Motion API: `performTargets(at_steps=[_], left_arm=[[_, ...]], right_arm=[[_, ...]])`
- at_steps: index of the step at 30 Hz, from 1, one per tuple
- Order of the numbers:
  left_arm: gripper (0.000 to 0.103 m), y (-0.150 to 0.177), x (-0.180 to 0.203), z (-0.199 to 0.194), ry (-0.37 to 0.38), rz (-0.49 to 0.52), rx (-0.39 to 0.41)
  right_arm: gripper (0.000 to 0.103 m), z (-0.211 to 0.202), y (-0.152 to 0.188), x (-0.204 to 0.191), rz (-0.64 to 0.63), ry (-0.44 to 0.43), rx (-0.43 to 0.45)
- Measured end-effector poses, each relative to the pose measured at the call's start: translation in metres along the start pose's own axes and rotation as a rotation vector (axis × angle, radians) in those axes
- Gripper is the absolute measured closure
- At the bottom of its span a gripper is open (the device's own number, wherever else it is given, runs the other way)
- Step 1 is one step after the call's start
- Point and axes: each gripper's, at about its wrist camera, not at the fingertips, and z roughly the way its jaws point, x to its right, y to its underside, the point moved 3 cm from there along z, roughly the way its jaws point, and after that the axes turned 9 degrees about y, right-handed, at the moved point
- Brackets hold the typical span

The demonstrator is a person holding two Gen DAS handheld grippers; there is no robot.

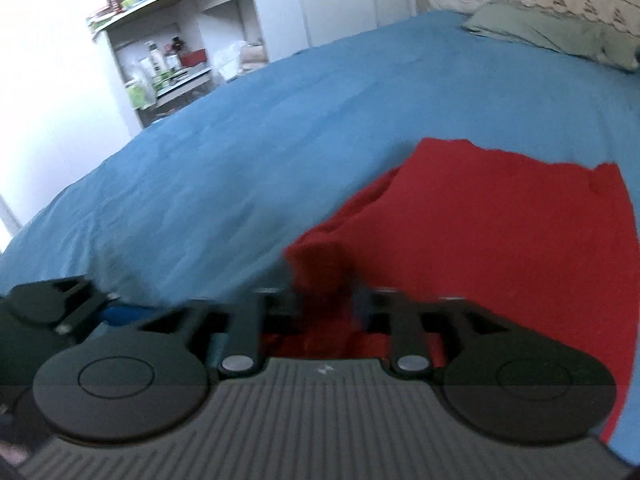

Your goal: Fold small clothes

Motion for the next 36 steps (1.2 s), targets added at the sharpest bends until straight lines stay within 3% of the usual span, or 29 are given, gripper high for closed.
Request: performTargets(at_steps=[1, 3, 7, 11, 15, 17, 22, 26, 30, 35, 36], left_arm=[[0.000, -0.001, 0.000, -0.004, 0.008, -0.002, 0.007], [0.000, 0.000, -0.001, -0.009, 0.025, -0.008, 0.022], [0.000, -0.004, 0.002, -0.018, 0.061, -0.041, 0.052], [0.000, -0.011, 0.002, -0.015, 0.072, -0.083, 0.058], [0.000, -0.016, 0.005, -0.012, 0.081, -0.106, 0.057], [0.000, -0.017, 0.007, -0.013, 0.075, -0.096, 0.061], [0.000, -0.018, 0.011, -0.011, 0.071, -0.084, 0.059], [0.000, -0.019, 0.013, -0.006, 0.068, -0.085, 0.054], [0.000, -0.022, 0.017, -0.003, 0.071, -0.089, 0.054], [0.000, -0.025, 0.021, -0.001, 0.081, -0.095, 0.063], [0.000, -0.026, 0.021, -0.001, 0.083, -0.097, 0.065]], right_arm=[[0.020, -0.013, 0.000, 0.001, -0.009, -0.002, 0.038], [0.019, -0.050, 0.006, 0.012, -0.020, 0.039, 0.128], [0.019, -0.101, 0.039, 0.047, -0.001, 0.214, 0.192], [0.021, -0.112, 0.094, 0.067, -0.071, 0.356, 0.139], [0.029, -0.099, 0.120, 0.074, -0.064, 0.418, 0.084], [0.036, -0.091, 0.122, 0.076, -0.032, 0.437, 0.083], [0.037, -0.084, 0.129, 0.081, 0.006, 0.462, 0.091], [0.038, -0.075, 0.122, 0.072, -0.047, 0.488, 0.106], [0.057, -0.075, 0.121, 0.067, -0.065, 0.484, 0.128], [0.061, -0.076, 0.114, 0.065, -0.082, 0.477, 0.149], [0.069, -0.074, 0.113, 0.066, -0.085, 0.474, 0.139]])
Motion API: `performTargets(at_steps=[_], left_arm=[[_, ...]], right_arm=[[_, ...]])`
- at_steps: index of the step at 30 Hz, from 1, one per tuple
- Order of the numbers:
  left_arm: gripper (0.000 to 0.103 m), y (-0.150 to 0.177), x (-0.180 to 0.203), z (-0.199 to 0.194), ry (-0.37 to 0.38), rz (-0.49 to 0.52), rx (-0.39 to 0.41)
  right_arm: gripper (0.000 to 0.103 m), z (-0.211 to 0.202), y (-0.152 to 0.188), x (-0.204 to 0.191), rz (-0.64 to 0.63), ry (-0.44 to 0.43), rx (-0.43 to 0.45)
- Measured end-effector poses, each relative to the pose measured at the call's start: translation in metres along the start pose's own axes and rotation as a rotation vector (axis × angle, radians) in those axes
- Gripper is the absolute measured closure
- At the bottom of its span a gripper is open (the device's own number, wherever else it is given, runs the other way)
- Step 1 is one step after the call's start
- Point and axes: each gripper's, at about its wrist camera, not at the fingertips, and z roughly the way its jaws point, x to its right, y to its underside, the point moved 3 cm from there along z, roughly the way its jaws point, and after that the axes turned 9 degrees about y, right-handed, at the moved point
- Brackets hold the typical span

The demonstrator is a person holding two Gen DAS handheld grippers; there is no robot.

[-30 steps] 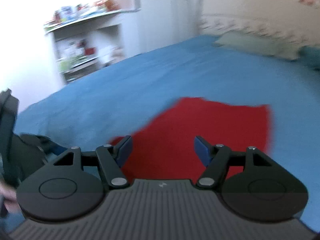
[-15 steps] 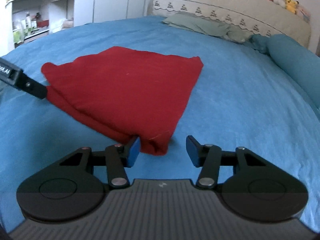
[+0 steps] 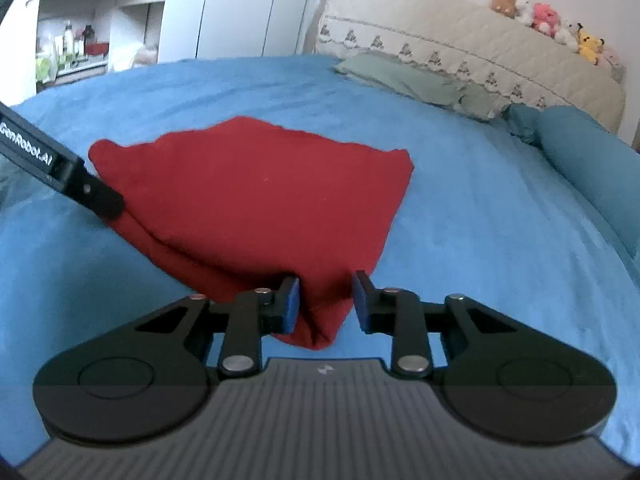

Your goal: Fold small clothes

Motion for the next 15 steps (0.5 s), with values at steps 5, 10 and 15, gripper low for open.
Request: performTargets(at_steps=[5, 10, 15], left_arm=[[0.000, -0.003, 0.003, -0.003, 0.015, -0.011, 0.017], [0.000, -0.003, 0.004, -0.003, 0.013, -0.009, 0.020], [0.000, -0.004, 0.000, 0.001, -0.007, -0.032, 0.029]], right_arm=[[0.082, -0.001, -0.007, 0.017, 0.084, -0.029, 0.010], [0.082, -0.002, -0.001, 0.061, 0.350, -0.063, -0.034], [0.081, 0.019, 0.033, 0.071, 0.448, -0.110, -0.139]])
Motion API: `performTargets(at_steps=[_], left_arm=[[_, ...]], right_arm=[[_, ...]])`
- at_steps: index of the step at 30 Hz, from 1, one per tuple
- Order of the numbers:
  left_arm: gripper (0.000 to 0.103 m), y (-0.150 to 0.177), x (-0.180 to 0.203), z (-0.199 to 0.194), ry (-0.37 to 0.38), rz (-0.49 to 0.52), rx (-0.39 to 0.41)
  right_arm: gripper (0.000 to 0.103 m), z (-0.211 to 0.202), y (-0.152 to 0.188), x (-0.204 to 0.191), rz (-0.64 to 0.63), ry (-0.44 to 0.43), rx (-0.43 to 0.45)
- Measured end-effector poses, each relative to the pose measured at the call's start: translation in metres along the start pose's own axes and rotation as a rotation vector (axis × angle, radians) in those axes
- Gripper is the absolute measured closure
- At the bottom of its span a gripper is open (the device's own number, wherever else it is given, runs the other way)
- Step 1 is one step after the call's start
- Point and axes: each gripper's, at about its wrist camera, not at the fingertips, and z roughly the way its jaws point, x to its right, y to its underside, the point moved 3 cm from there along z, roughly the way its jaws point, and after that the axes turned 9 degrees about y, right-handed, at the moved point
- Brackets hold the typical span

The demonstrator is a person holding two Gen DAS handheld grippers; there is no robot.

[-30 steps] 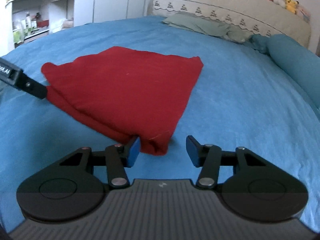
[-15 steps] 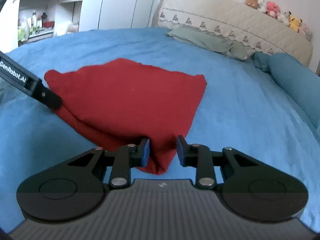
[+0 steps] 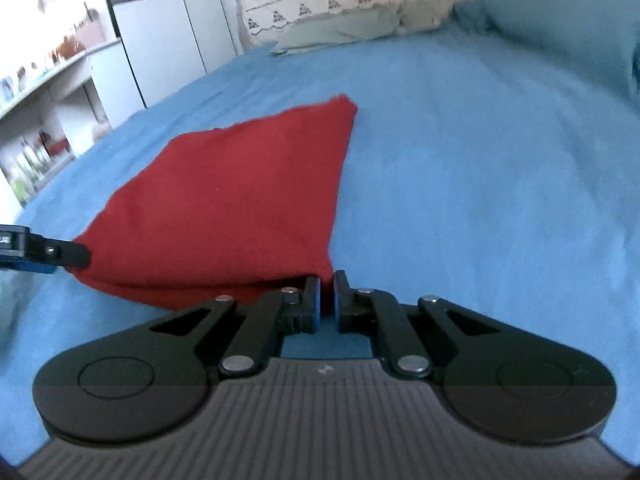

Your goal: Fold small clothes

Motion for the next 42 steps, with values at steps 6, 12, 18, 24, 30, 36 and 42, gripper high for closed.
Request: performTargets(at_steps=[6, 12, 18, 24, 30, 36, 42], left_arm=[[0.001, 0.001, -0.007, 0.017, -0.079, 0.014, -0.026], [0.001, 0.006, -0.006, 0.026, -0.128, 0.067, -0.040], [0.001, 0.005, -0.008, 0.029, -0.137, 0.079, -0.055], [0.002, -0.016, 0.004, -0.004, -0.095, 0.097, 0.005], [0.000, -0.076, 0.009, 0.016, 0.038, 0.041, -0.033], [0.001, -0.093, -0.011, 0.073, 0.135, -0.094, -0.170], [0.014, -0.093, -0.018, 0.098, 0.151, -0.132, -0.199]], right_arm=[[0.020, -0.032, -0.002, -0.006, -0.087, -0.025, 0.111], [0.018, -0.020, -0.014, -0.004, -0.035, -0.023, 0.097], [0.021, 0.008, -0.010, 0.005, -0.071, 0.009, 0.005], [0.018, -0.023, -0.031, 0.019, -0.123, 0.002, 0.006], [0.000, -0.016, -0.097, 0.013, -0.075, -0.064, -0.105], [0.000, 0.052, -0.129, 0.016, 0.088, -0.118, -0.307], [0.008, 0.091, -0.121, 0.011, 0.159, -0.174, -0.399]])
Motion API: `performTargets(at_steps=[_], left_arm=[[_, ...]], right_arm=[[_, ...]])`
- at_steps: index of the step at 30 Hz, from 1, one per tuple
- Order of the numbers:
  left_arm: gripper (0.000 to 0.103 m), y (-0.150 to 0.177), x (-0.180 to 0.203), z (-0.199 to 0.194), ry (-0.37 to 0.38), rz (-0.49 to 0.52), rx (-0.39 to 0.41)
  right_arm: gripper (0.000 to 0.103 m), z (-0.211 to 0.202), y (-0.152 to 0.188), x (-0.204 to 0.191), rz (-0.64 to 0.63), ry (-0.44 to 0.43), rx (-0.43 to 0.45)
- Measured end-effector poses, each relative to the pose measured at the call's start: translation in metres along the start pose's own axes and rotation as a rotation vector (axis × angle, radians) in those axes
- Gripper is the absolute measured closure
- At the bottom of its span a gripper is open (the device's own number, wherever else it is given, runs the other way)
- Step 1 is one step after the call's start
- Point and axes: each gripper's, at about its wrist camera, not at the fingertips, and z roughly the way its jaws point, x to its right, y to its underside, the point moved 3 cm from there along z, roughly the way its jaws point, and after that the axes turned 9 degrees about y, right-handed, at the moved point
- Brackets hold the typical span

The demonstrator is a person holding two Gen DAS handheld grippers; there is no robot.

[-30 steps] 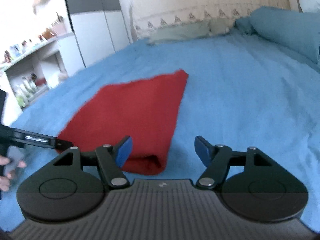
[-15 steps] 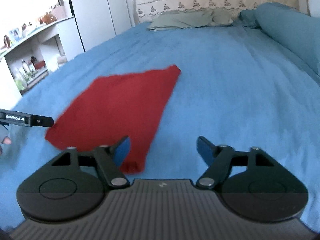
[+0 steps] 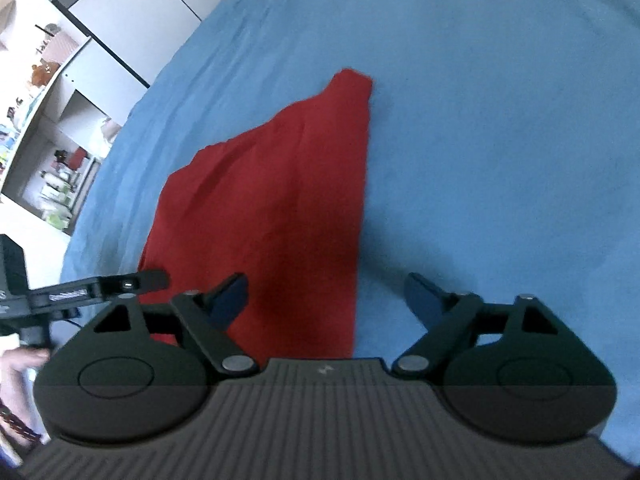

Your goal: Fold small clothes

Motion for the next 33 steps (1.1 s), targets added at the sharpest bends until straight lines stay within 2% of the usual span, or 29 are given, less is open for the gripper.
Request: performTargets(at_steps=[1, 3, 4, 6, 7, 8, 10, 12, 16, 19, 24, 26, 28, 30, 32, 33], left_arm=[[0.016, 0.000, -0.001, 0.002, 0.003, -0.005, -0.001], [0.032, 0.001, 0.001, 0.002, 0.007, -0.001, -0.001], [0.057, 0.000, 0.004, 0.002, 0.032, -0.003, -0.009], [0.069, -0.002, 0.012, -0.001, 0.020, 0.003, -0.016], [0.074, -0.003, 0.018, -0.003, 0.011, 0.024, -0.018], [0.076, -0.004, 0.023, -0.007, -0.005, 0.044, -0.015], [0.078, -0.004, 0.038, -0.018, -0.008, 0.078, 0.006], [0.078, 0.000, 0.055, -0.032, 0.021, 0.092, 0.024], [0.078, 0.022, 0.097, -0.061, 0.045, 0.154, 0.048], [0.078, 0.056, 0.126, -0.083, 0.101, 0.148, 0.076], [0.078, 0.130, 0.165, -0.088, 0.104, 0.207, 0.102], [0.077, 0.155, 0.170, -0.073, 0.081, 0.228, 0.079], [0.077, 0.172, 0.165, -0.049, 0.067, 0.193, 0.027], [0.075, 0.187, 0.156, -0.037, 0.010, 0.181, 0.025], [0.060, 0.194, 0.149, -0.034, -0.001, 0.178, 0.042], [0.056, 0.196, 0.147, -0.033, -0.011, 0.173, 0.047]], right_arm=[[0.011, 0.005, 0.000, 0.000, 0.014, -0.018, -0.006], [0.016, 0.016, 0.001, -0.002, 0.048, -0.030, -0.018], [0.030, 0.019, 0.002, -0.004, 0.052, -0.036, -0.012], [0.049, 0.019, 0.005, -0.012, 0.032, -0.045, -0.012], [0.056, 0.016, 0.004, -0.017, 0.010, -0.031, 0.001], [0.058, 0.011, 0.003, -0.021, -0.012, -0.027, 0.013], [0.061, -0.003, -0.001, -0.026, -0.035, -0.029, 0.038], [0.061, -0.024, -0.002, -0.030, -0.054, -0.047, 0.069], [0.061, -0.080, 0.008, -0.030, -0.114, -0.035, 0.119], [0.061, -0.125, 0.024, -0.011, -0.129, -0.034, 0.130], [0.061, -0.183, 0.073, 0.033, -0.168, -0.014, 0.154], [0.061, -0.190, 0.098, 0.047, -0.185, 0.007, 0.172], [0.061, -0.183, 0.124, 0.063, -0.180, 0.028, 0.164], [0.060, -0.166, 0.145, 0.078, -0.180, 0.068, 0.141], [0.058, -0.153, 0.160, 0.095, -0.155, 0.109, 0.134], [0.056, -0.149, 0.166, 0.107, -0.114, 0.088, 0.134]])
